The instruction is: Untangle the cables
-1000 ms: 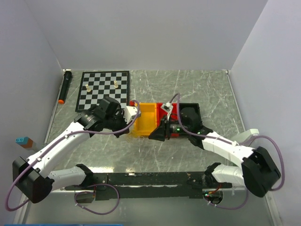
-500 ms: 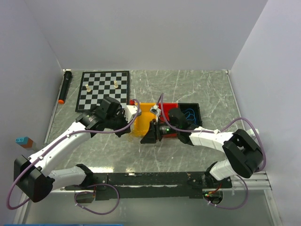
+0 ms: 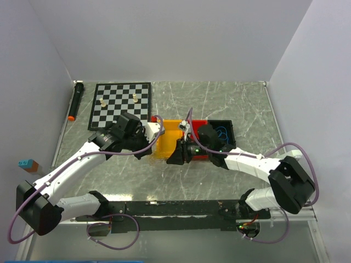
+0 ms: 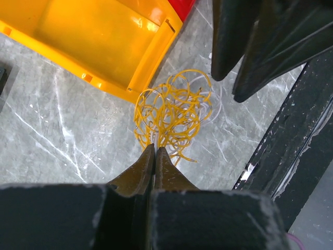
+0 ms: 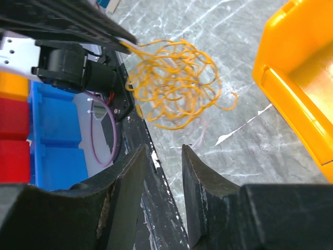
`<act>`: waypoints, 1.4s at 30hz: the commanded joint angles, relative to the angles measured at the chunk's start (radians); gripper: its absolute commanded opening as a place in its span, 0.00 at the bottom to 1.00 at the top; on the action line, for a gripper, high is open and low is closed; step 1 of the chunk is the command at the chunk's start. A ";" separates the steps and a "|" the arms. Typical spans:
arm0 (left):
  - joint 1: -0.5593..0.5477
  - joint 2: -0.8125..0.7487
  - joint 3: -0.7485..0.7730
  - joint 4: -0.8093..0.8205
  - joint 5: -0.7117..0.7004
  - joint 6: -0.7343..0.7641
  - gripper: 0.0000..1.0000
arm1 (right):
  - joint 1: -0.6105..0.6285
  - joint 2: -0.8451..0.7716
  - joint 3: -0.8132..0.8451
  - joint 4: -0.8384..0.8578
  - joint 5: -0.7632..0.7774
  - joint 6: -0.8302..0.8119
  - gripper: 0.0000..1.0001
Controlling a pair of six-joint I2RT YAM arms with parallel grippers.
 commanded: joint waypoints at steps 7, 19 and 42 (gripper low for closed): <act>-0.004 -0.020 0.023 0.008 -0.016 0.002 0.02 | 0.004 -0.067 0.005 -0.085 0.042 -0.069 0.42; -0.004 -0.018 0.042 0.005 -0.010 -0.002 0.03 | 0.001 -0.028 0.031 -0.059 0.118 -0.033 0.42; -0.002 -0.020 0.054 0.003 -0.011 -0.010 0.02 | -0.001 0.087 0.050 0.066 0.133 0.072 0.00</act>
